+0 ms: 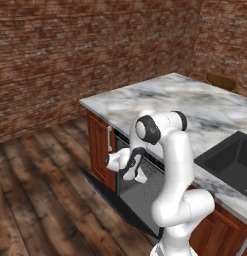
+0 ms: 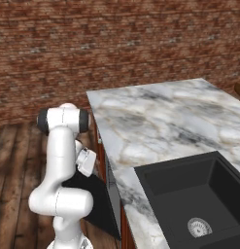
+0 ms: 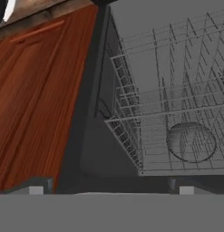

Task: Open the dishwasher door and pull out the top rack.

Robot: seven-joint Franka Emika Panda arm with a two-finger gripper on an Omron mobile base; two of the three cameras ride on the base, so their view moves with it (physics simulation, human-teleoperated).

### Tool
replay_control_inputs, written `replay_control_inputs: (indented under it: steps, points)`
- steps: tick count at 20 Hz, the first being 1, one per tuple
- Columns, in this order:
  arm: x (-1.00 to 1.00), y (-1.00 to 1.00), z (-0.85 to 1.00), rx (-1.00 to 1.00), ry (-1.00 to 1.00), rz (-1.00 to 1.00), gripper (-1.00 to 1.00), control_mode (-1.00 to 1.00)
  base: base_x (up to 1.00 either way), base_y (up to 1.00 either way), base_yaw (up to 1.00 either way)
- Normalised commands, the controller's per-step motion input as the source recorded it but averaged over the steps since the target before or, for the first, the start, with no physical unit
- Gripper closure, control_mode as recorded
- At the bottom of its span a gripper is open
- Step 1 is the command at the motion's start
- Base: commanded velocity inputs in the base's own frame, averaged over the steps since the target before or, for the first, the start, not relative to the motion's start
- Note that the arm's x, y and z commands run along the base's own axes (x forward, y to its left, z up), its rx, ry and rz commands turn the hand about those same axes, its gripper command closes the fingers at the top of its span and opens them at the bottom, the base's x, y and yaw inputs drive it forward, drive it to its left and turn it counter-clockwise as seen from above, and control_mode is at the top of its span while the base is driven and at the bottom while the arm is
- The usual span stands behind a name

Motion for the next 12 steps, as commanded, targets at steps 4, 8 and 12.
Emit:
replay_control_inputs:
  steps: [4,8,12]
  points:
    - [0.54,-0.5,-0.29,0.0,0.04,0.0,-1.0,-1.0,0.0,0.0,0.0]
    - [0.22,-0.44,-0.53,-0.03,0.0,0.0,-1.0,-1.0,0.0,0.0,0.0]
    - [0.07,-0.2,-0.51,-0.11,-0.07,0.0,-1.0,-1.0,0.0,0.0,0.0]
